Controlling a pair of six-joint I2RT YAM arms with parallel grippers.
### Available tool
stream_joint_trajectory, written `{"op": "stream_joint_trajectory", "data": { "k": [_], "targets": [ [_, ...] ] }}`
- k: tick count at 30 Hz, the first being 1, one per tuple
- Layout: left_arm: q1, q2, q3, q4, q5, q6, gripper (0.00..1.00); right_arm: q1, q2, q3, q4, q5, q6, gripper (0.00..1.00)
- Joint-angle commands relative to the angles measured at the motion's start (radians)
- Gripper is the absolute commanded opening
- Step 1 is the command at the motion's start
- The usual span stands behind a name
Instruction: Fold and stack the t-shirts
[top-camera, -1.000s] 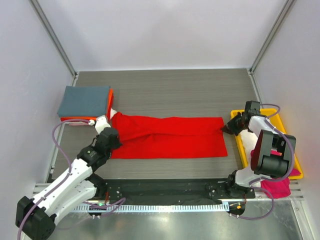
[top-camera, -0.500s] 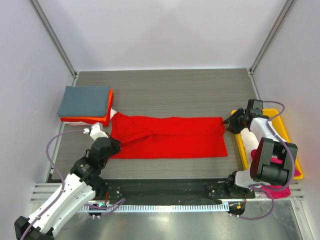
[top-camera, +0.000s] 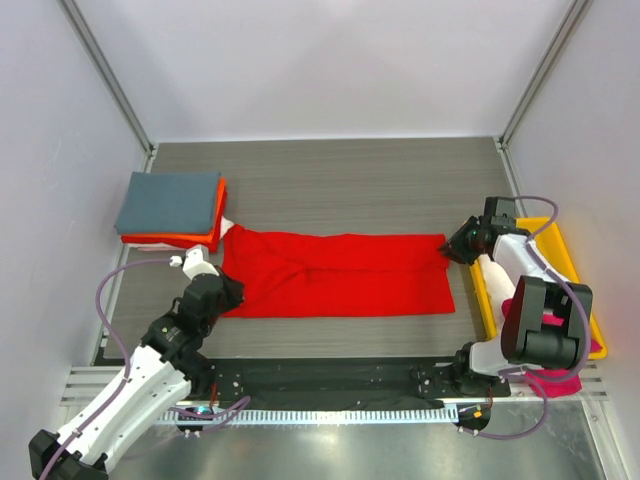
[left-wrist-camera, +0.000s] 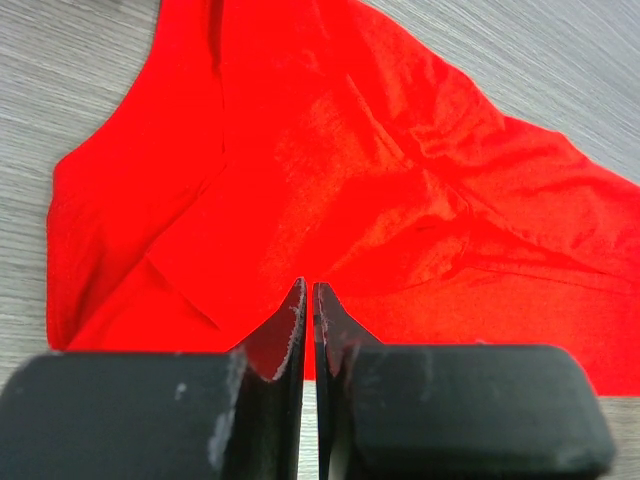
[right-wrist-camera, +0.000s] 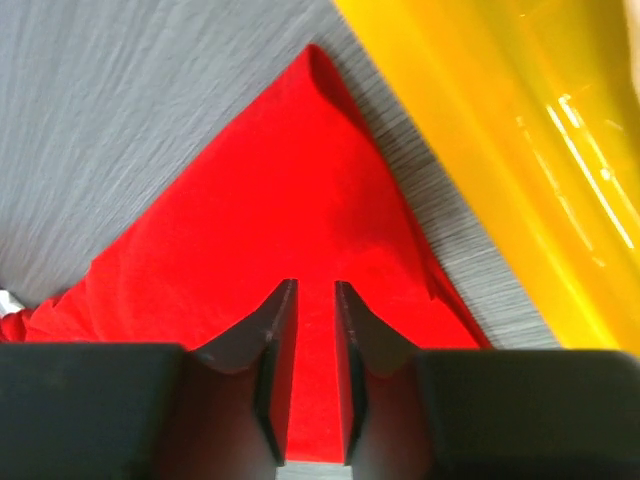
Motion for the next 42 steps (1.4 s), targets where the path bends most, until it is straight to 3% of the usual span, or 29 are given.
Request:
{"op": "stream_joint_trajectory", "data": {
  "k": [1,9,10,11,14,20,23,27,29,36,42],
  "targets": [
    [-0.004,-0.003,0.047,0.005,-0.009,0.007,0.06,0.001,0.042,0.004,0.029,0.049,-0.021,0.23],
    [-0.004,0.060,0.087,-0.023,-0.061,0.006,0.17,0.035,0.070,0.009,0.020,0.155,-0.003,0.19],
    [-0.002,0.076,0.097,-0.033,-0.079,-0.025,0.28,0.043,0.068,0.012,0.018,0.156,-0.003,0.19],
    [-0.004,0.091,0.111,-0.046,-0.093,-0.039,0.31,0.050,0.068,0.016,0.014,0.166,0.000,0.20],
    [0.000,0.184,0.224,-0.095,-0.121,-0.039,0.32,0.084,0.012,0.024,-0.002,0.213,0.003,0.19],
    [0.035,0.462,0.441,-0.118,-0.144,0.038,0.53,0.262,-0.099,0.073,0.067,0.221,0.003,0.25],
    [0.104,0.600,0.534,-0.118,-0.083,0.064,0.54,0.340,-0.033,0.119,0.101,0.137,0.025,0.25],
    [0.151,0.712,0.587,-0.064,-0.100,0.095,0.54,0.425,0.046,0.188,0.104,0.164,0.022,0.29],
    [0.162,0.749,0.598,-0.034,-0.102,0.095,0.54,0.442,0.085,0.210,0.106,0.176,0.022,0.26],
    [0.207,0.941,0.653,0.040,-0.114,0.049,0.52,0.443,0.206,0.220,0.106,0.261,-0.004,0.01],
    [0.207,1.074,0.685,0.092,-0.113,0.021,0.50,0.445,0.281,0.248,0.093,0.379,-0.030,0.01]
  ]
}}
